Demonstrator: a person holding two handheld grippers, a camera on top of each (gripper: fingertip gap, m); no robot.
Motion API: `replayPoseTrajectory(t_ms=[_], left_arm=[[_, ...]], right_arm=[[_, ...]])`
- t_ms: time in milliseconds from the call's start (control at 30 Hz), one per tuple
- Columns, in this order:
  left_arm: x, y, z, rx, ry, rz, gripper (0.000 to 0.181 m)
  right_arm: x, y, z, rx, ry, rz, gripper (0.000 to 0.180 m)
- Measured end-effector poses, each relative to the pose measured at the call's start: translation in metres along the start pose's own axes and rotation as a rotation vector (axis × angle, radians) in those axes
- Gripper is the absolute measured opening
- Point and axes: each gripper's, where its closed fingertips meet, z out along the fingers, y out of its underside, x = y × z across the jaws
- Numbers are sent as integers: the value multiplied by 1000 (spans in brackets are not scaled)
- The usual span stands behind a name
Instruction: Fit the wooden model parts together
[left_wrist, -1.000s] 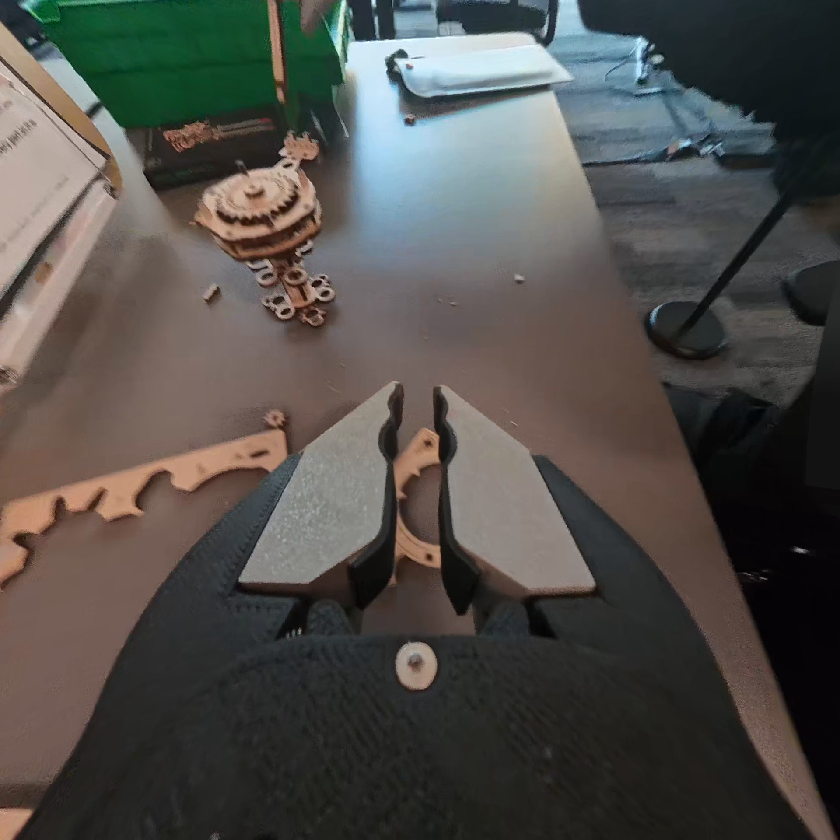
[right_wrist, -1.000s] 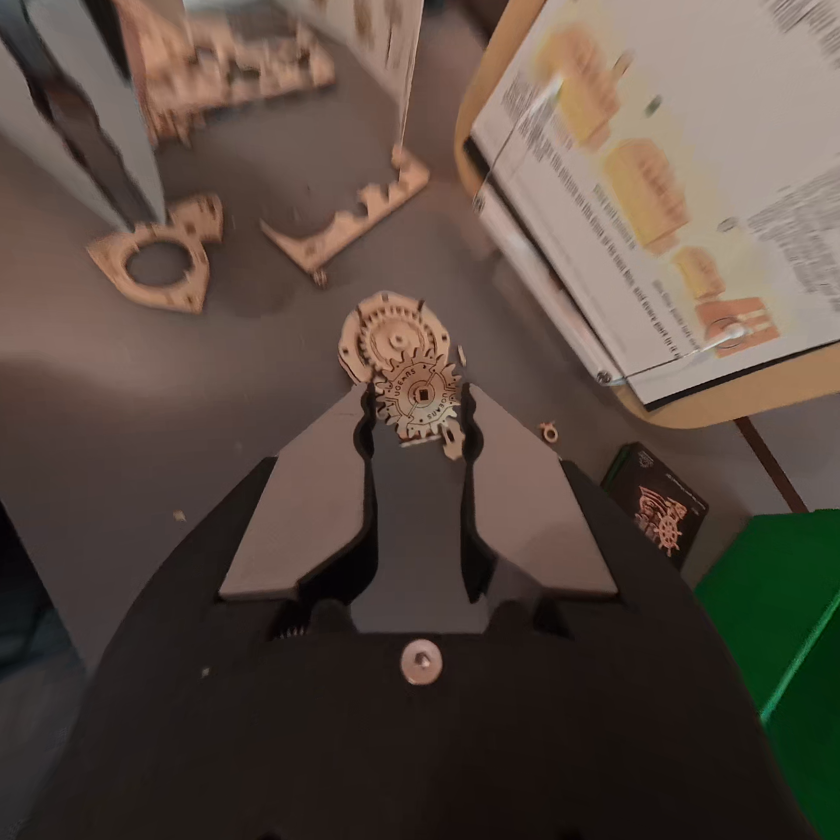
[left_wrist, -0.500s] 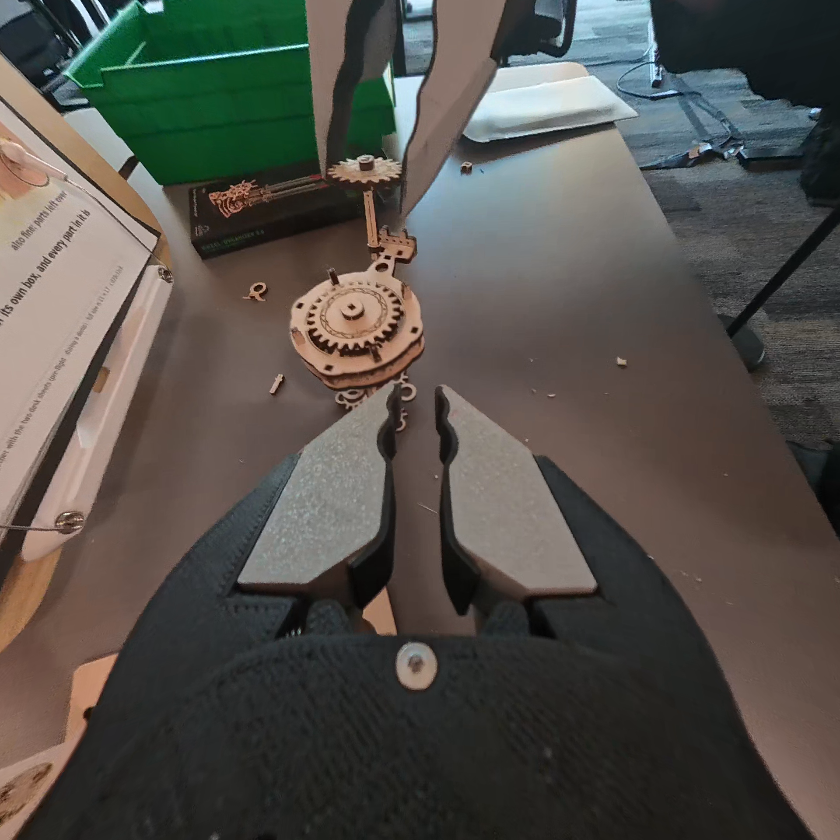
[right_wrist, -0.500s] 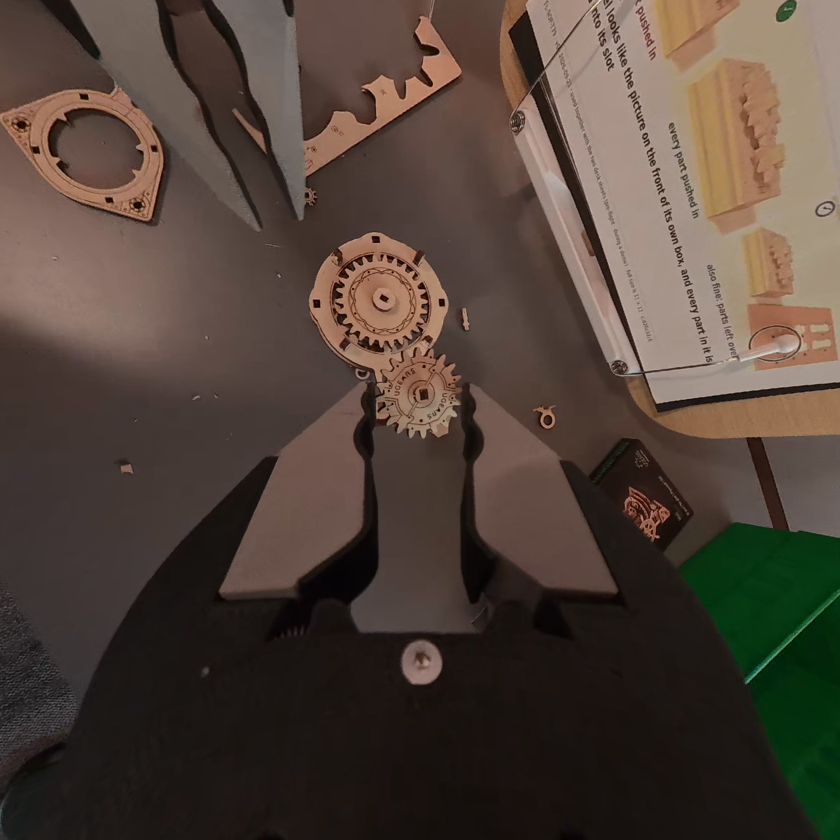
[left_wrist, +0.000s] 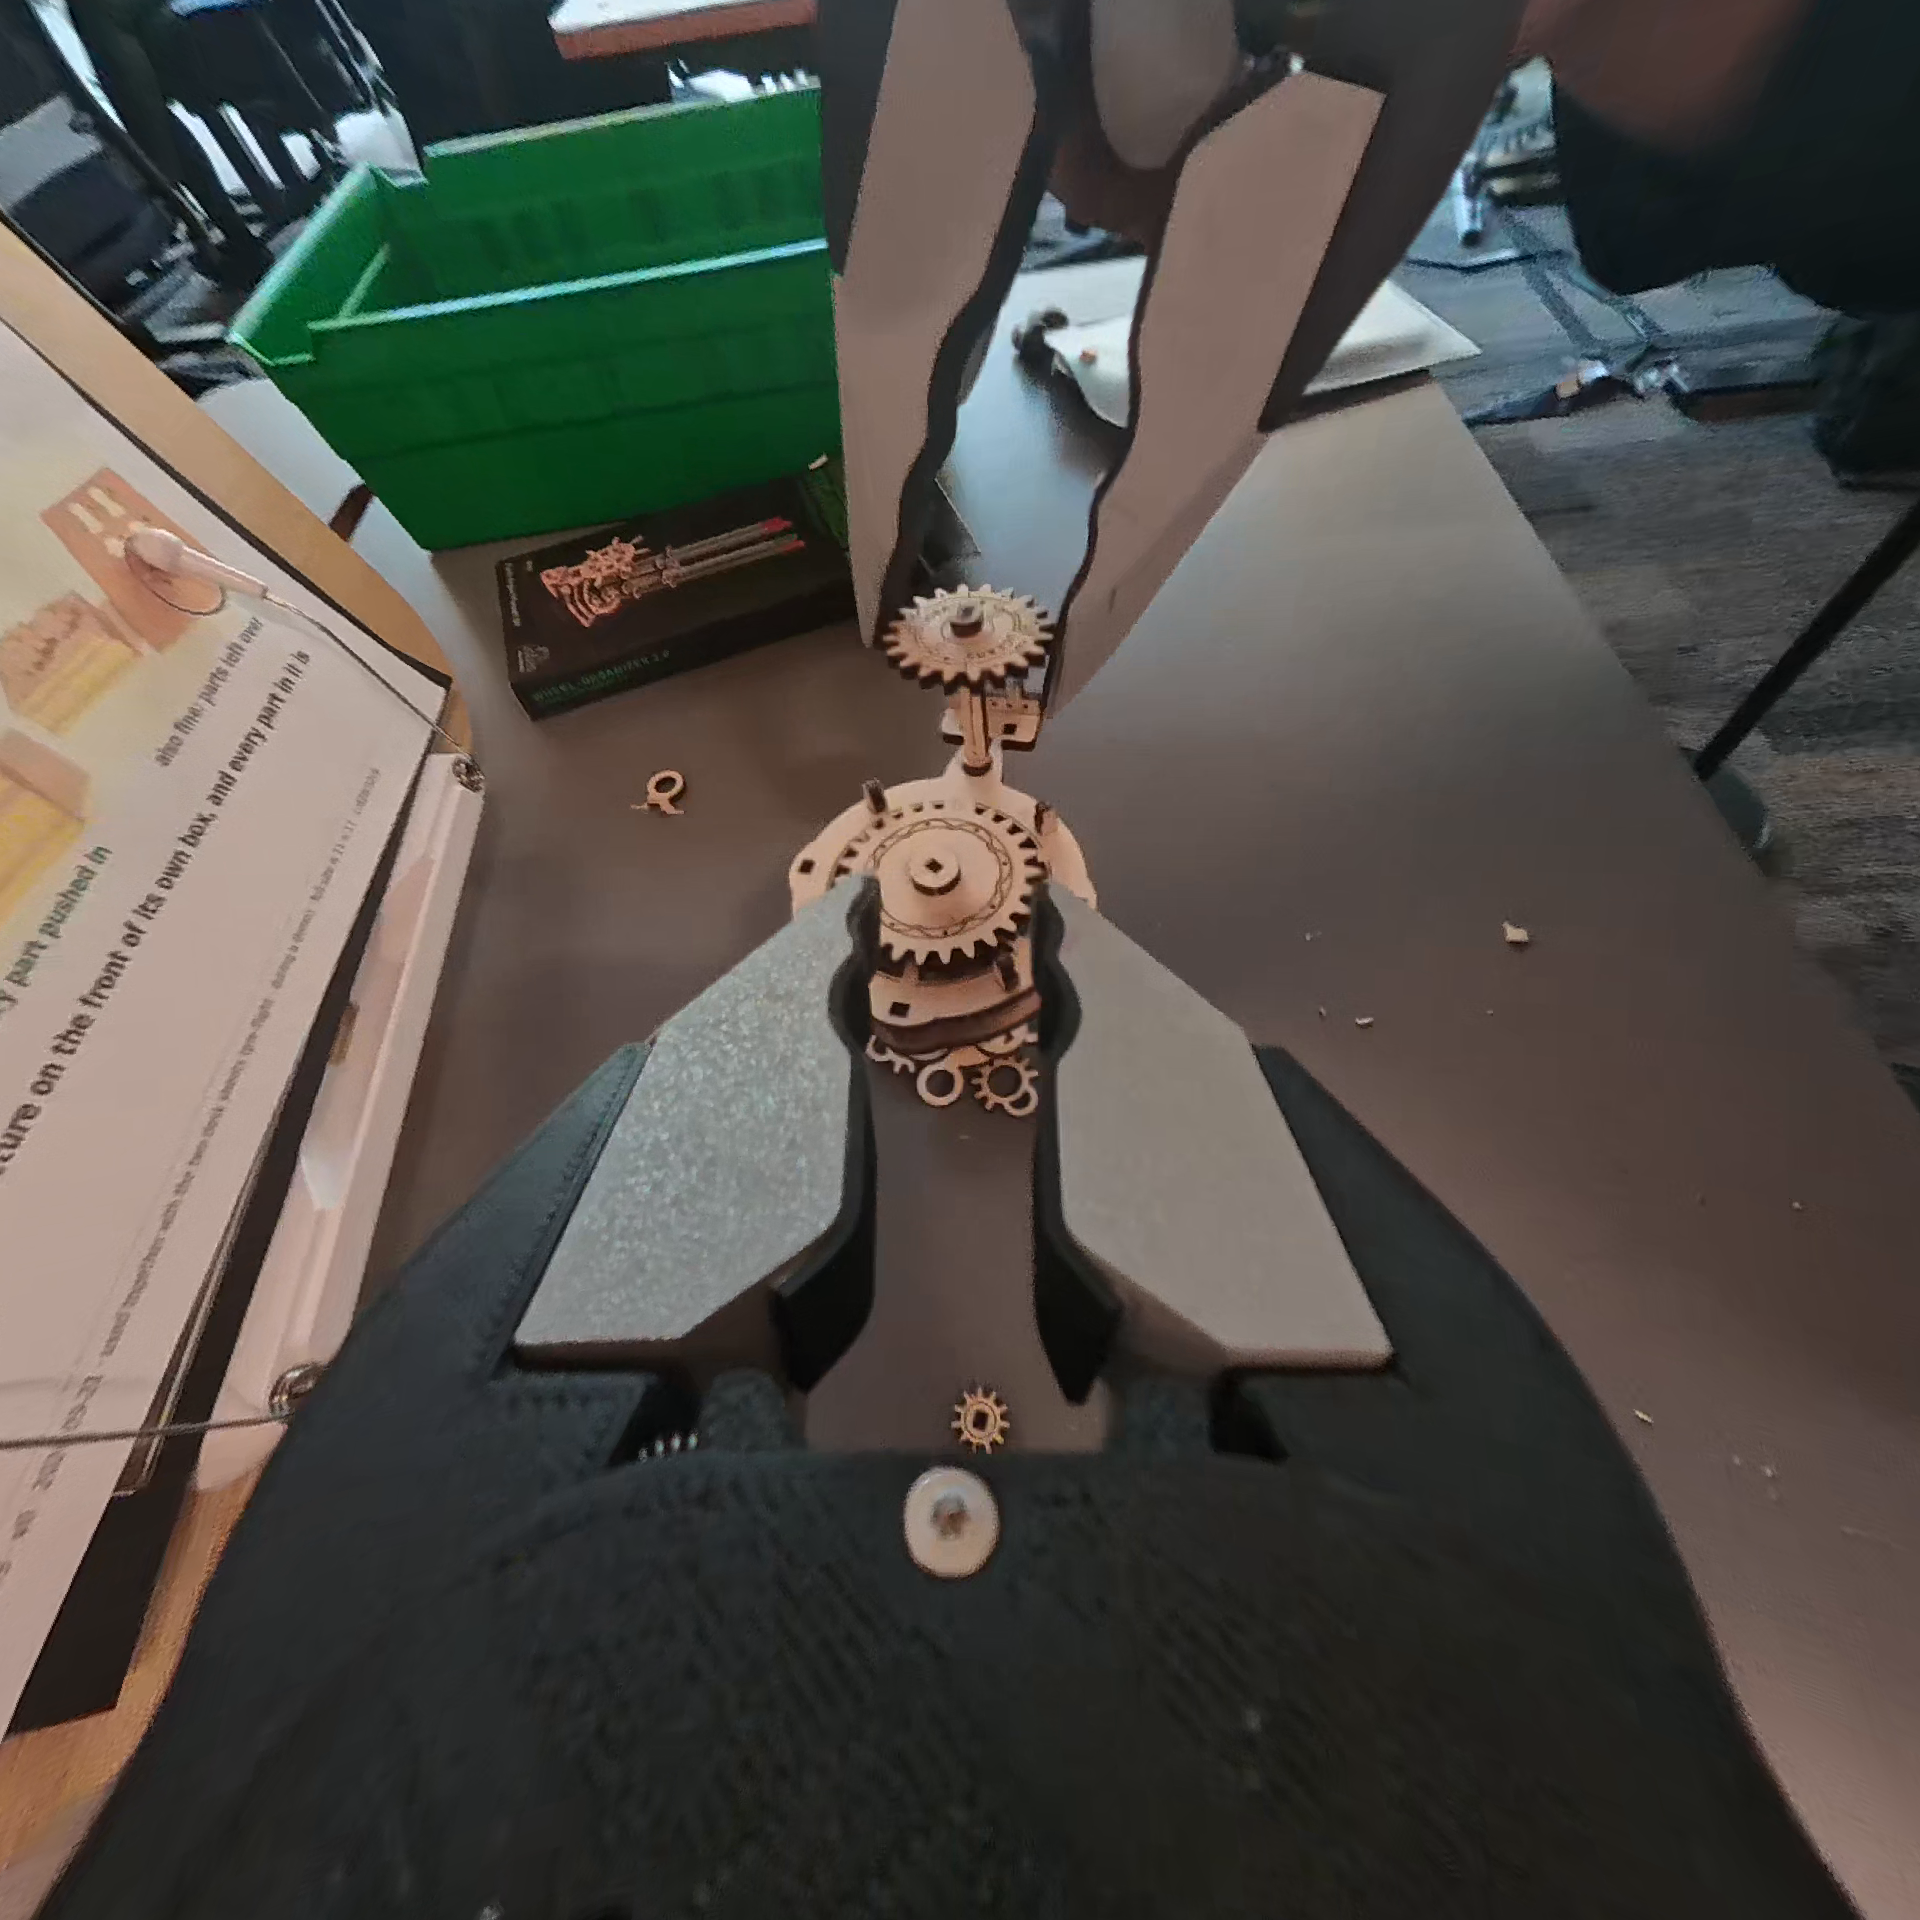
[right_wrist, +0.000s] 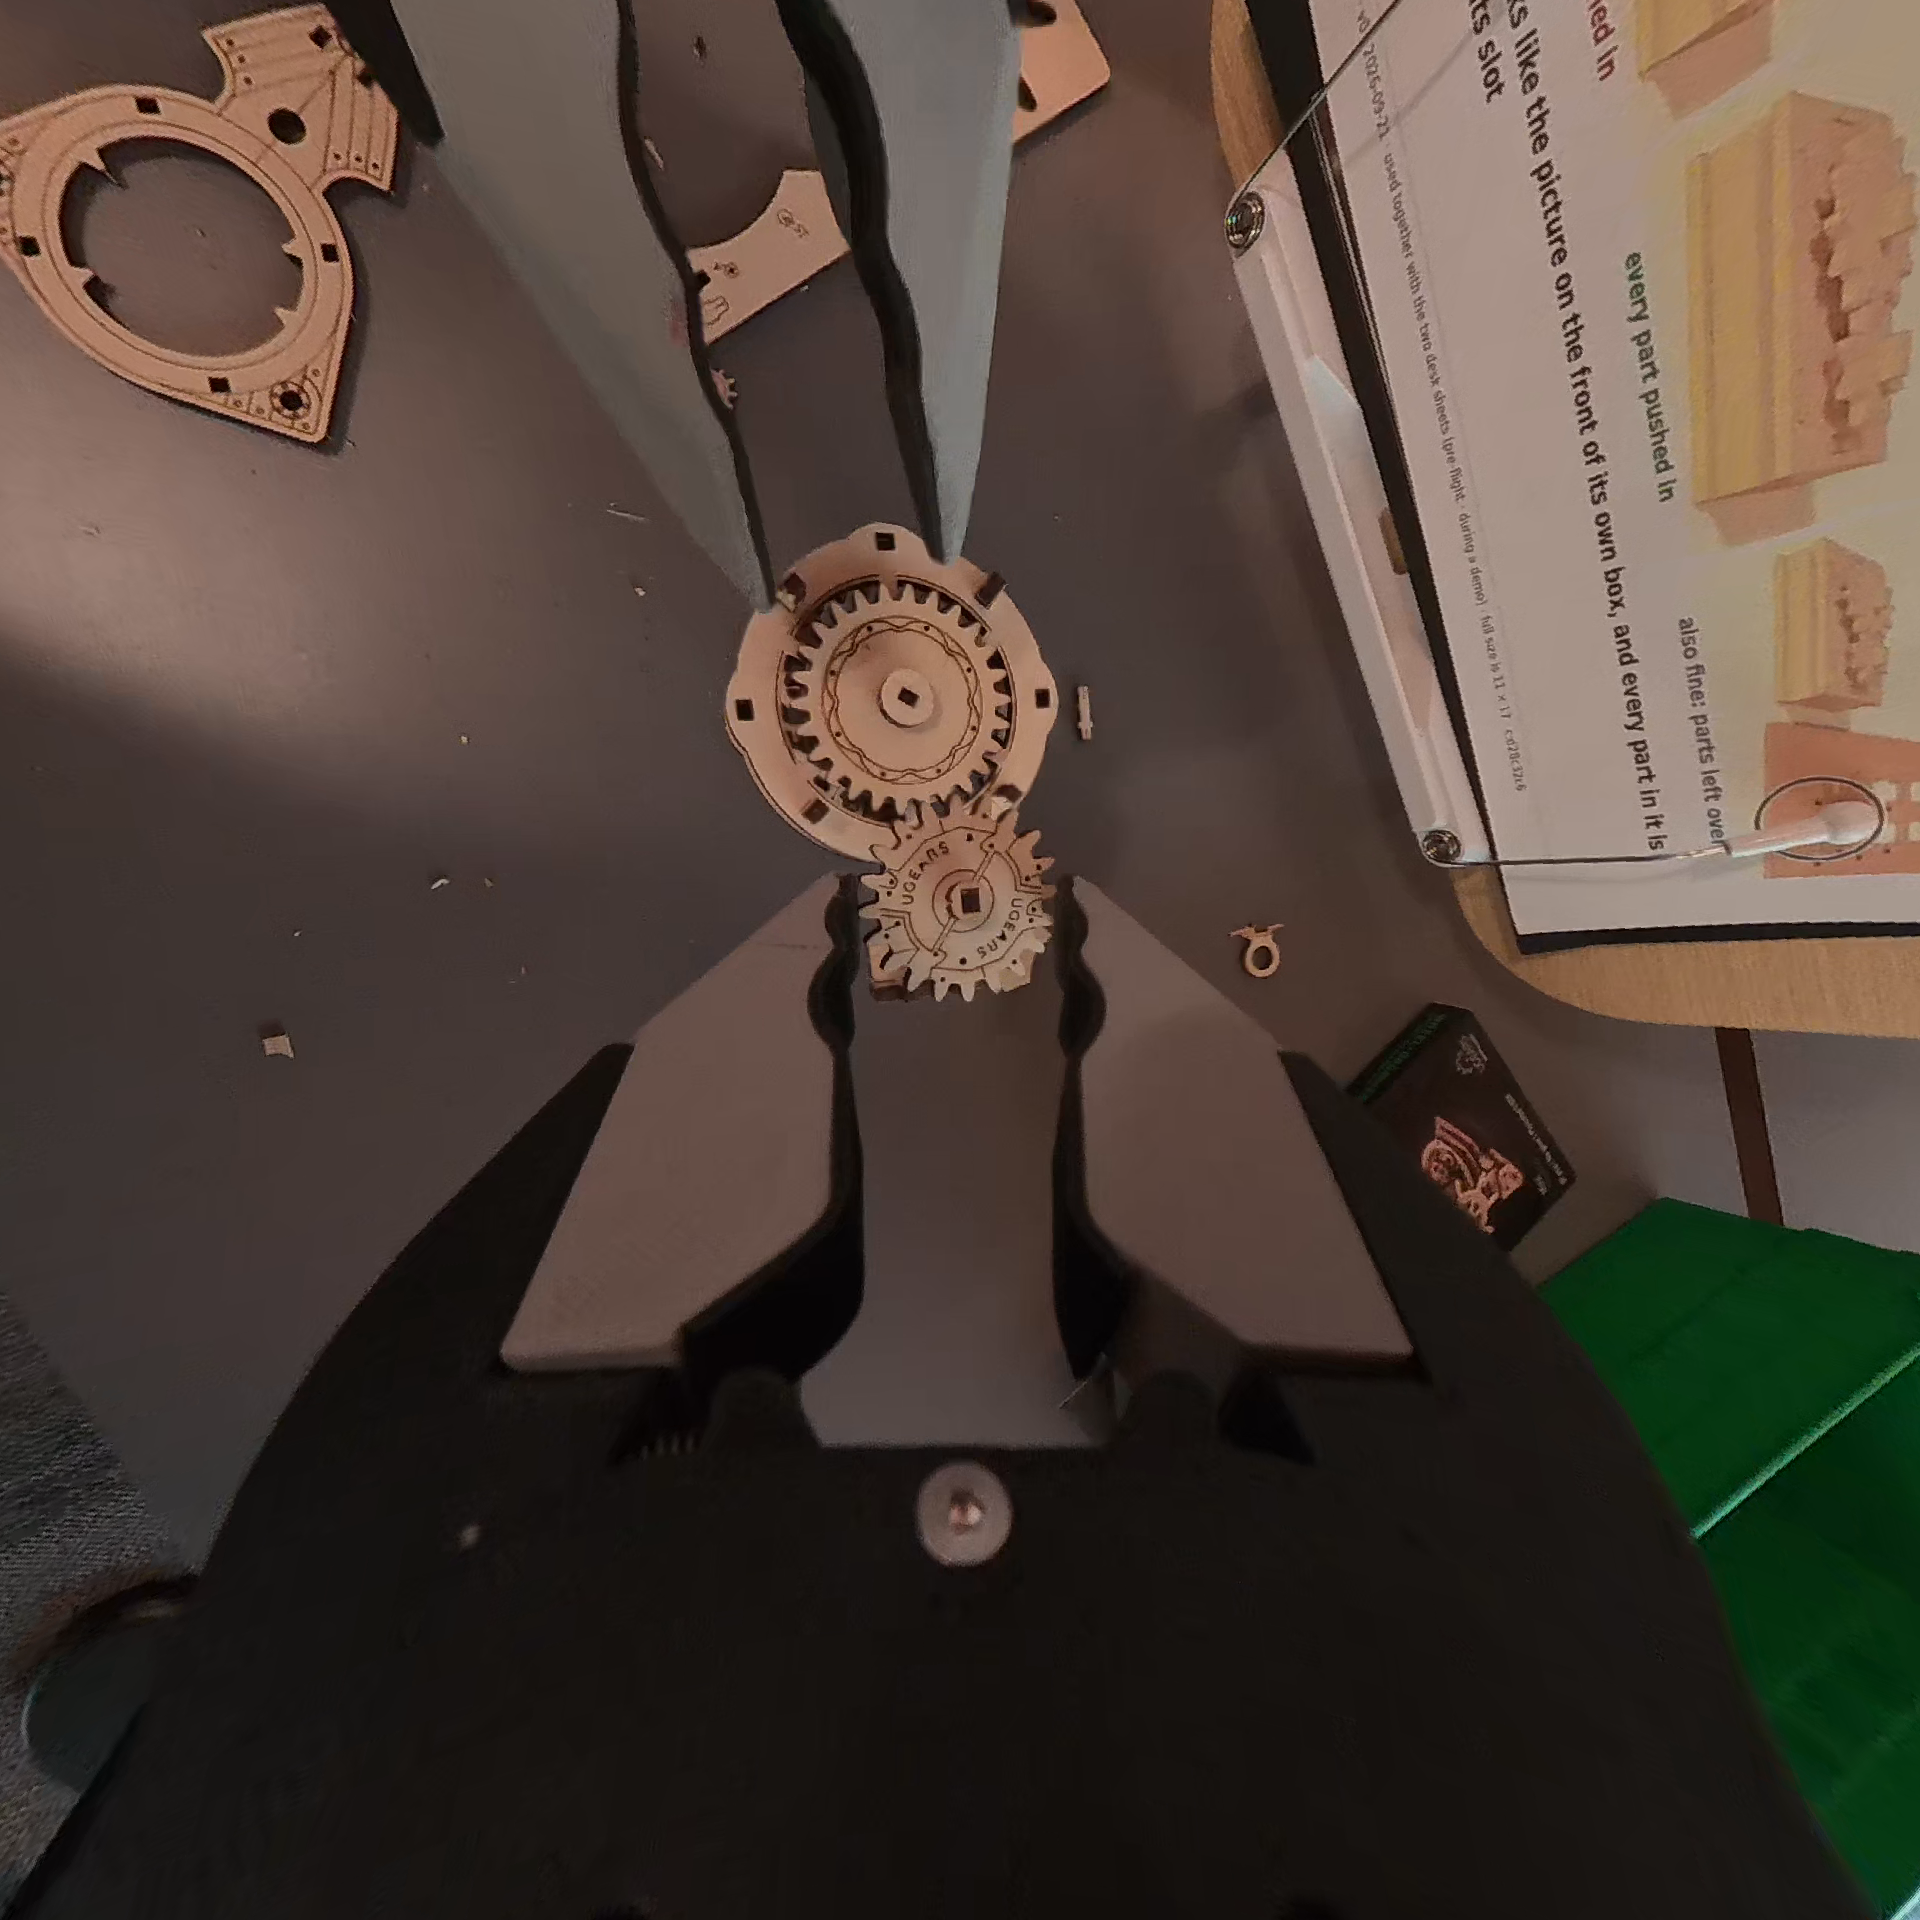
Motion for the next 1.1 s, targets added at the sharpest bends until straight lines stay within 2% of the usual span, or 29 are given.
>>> replayPoseTrajectory(t_ms=[200,1100], left_arm=[[0,17,12,-72,16,17,24],[5,17,13,-64,37,6,24]], right_arm=[[0,-5,3,-16,-27,-15,35],[1,-4,2,13,-28,24,35]])
